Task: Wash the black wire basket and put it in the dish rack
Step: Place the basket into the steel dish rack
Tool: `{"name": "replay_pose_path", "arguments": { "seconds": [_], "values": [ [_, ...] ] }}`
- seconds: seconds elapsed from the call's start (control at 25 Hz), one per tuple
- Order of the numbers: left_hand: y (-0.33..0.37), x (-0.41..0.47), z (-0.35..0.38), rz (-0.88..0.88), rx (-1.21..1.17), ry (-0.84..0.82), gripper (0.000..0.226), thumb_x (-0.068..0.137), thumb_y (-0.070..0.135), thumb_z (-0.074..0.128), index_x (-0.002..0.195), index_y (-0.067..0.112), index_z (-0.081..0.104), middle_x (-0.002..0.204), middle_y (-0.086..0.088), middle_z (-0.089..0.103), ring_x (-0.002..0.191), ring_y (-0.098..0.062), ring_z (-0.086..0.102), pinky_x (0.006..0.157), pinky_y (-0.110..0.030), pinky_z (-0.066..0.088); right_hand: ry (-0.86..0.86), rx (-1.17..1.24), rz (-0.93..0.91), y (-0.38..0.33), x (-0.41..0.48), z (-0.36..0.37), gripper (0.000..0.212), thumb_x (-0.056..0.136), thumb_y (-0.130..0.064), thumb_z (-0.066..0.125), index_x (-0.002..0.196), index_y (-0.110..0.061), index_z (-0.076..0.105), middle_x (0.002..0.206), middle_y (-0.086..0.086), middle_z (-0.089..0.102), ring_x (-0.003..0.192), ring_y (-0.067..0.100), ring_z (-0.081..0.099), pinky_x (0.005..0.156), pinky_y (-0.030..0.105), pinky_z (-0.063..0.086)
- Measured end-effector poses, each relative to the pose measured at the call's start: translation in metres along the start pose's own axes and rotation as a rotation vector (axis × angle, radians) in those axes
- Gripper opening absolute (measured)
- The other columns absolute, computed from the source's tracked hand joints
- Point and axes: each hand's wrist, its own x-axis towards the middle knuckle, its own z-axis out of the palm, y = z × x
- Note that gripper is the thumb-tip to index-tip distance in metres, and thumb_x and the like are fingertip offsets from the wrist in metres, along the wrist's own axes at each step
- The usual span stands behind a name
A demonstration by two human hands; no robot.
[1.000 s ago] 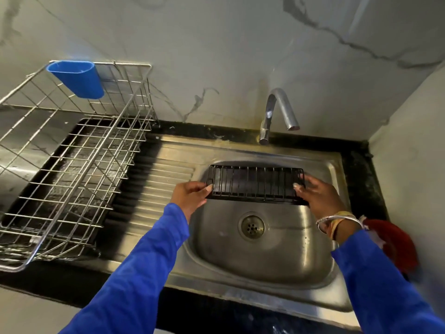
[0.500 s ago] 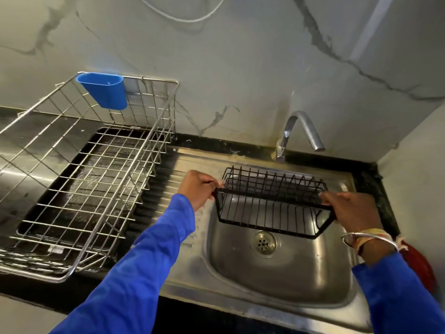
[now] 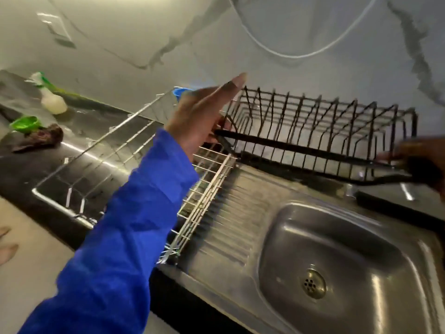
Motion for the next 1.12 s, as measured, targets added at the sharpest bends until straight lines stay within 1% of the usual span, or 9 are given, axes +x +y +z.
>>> {"name": "replay_pose_path", "arguments": {
  "seconds": [0.12, 0.24, 0.36, 0.44, 0.6, 0.76, 0.84, 0.96, 1.12],
  "values": [
    [-0.002, 0.005, -0.075, 0.004, 0.021, 0.080, 0.066, 0.077, 0.049, 0.081, 0.135, 0.024, 0.064, 0.105, 0.000, 0.076, 0.072, -0.014, 0.069, 0.066, -0.027, 0.053, -0.097, 0.049, -0.026, -0.053, 0.026, 0.025, 0.017, 0.078, -0.044, 0.072, 0.093, -0.037, 0.069, 0.092, -0.008, 0.074, 0.089, 0.016, 0.070, 0.077, 0.031, 0.057],
    [-0.035, -0.002, -0.125, 0.110, 0.161, 0.341, 0.076, 0.063, 0.059, 0.089, 0.128, 0.026, 0.068, 0.116, -0.009, 0.073, 0.088, -0.023, 0.075, 0.073, -0.030, 0.059, -0.290, 0.143, -0.137, -0.092, 0.056, 0.094, 0.035, 0.079, -0.018, 0.077, 0.106, -0.034, 0.060, 0.094, -0.001, 0.074, 0.088, 0.009, 0.070, 0.079, 0.028, 0.055],
    [-0.077, -0.017, -0.148, 0.065, 0.200, 0.453, 0.064, 0.060, 0.050, 0.093, 0.113, 0.031, 0.063, 0.112, -0.014, 0.070, 0.093, -0.026, 0.070, 0.069, -0.034, 0.061, -0.477, 0.159, -0.068, -0.112, 0.092, 0.153, 0.035, 0.082, 0.002, 0.069, 0.105, -0.024, 0.061, 0.108, 0.015, 0.069, 0.095, 0.024, 0.066, 0.092, 0.039, 0.051],
    [-0.102, -0.022, -0.155, -0.079, 0.163, 0.399, 0.080, 0.039, 0.061, 0.092, 0.106, 0.034, 0.057, 0.105, -0.016, 0.069, 0.090, -0.034, 0.069, 0.066, -0.038, 0.060, -0.540, 0.134, -0.016, -0.119, 0.114, 0.183, 0.008, 0.085, -0.010, 0.065, 0.090, -0.016, 0.064, 0.105, 0.017, 0.068, 0.092, 0.029, 0.062, 0.087, 0.035, 0.046],
    [-0.134, -0.016, -0.151, -0.198, 0.429, 0.293, 0.079, 0.054, 0.048, 0.092, 0.117, 0.017, 0.056, 0.106, -0.004, 0.064, 0.095, -0.028, 0.066, 0.088, -0.043, 0.058, -0.492, 0.038, 0.297, -0.110, 0.154, 0.262, 0.049, 0.081, -0.057, 0.060, 0.103, -0.013, 0.064, 0.085, 0.005, 0.061, 0.074, 0.020, 0.054, 0.063, 0.031, 0.044],
    [-0.155, -0.001, -0.145, -0.280, 0.702, 0.134, 0.059, 0.072, 0.041, 0.089, 0.108, 0.012, 0.052, 0.103, -0.003, 0.061, 0.092, -0.024, 0.062, 0.085, -0.038, 0.056, -0.501, -0.351, 0.107, -0.080, 0.167, 0.321, 0.037, 0.079, -0.035, 0.075, 0.106, -0.013, 0.060, 0.101, 0.009, 0.062, 0.089, 0.024, 0.060, 0.077, 0.034, 0.052],
    [-0.163, 0.005, -0.144, -0.278, 0.829, 0.025, 0.057, 0.075, 0.043, 0.085, 0.105, 0.010, 0.051, 0.099, -0.005, 0.059, 0.088, -0.022, 0.058, 0.082, -0.036, 0.055, -0.552, -0.415, 0.136, -0.063, 0.165, 0.338, 0.019, 0.089, -0.028, 0.067, 0.089, -0.013, 0.055, 0.090, 0.009, 0.057, 0.071, 0.018, 0.052, 0.062, 0.028, 0.045],
    [-0.170, 0.011, -0.139, -0.255, 0.946, -0.084, 0.048, 0.078, 0.045, 0.082, 0.091, 0.012, 0.050, 0.084, 0.000, 0.053, 0.075, -0.014, 0.048, 0.068, -0.026, 0.048, -0.565, -0.513, 0.135, -0.041, 0.167, 0.359, 0.027, 0.097, -0.017, 0.053, 0.073, -0.009, 0.047, 0.077, 0.009, 0.049, 0.061, 0.016, 0.043, 0.052, 0.026, 0.036],
    [-0.182, 0.018, -0.129, -0.296, 0.956, -0.163, 0.044, 0.079, 0.040, 0.084, 0.071, 0.013, 0.049, 0.072, -0.002, 0.060, 0.065, -0.015, 0.056, 0.053, -0.023, 0.044, -0.610, -0.610, 0.105, -0.027, 0.161, 0.371, 0.033, 0.100, -0.023, 0.050, 0.070, -0.009, 0.045, 0.078, 0.010, 0.049, 0.072, 0.022, 0.048, 0.062, 0.031, 0.039]
  ]
}}
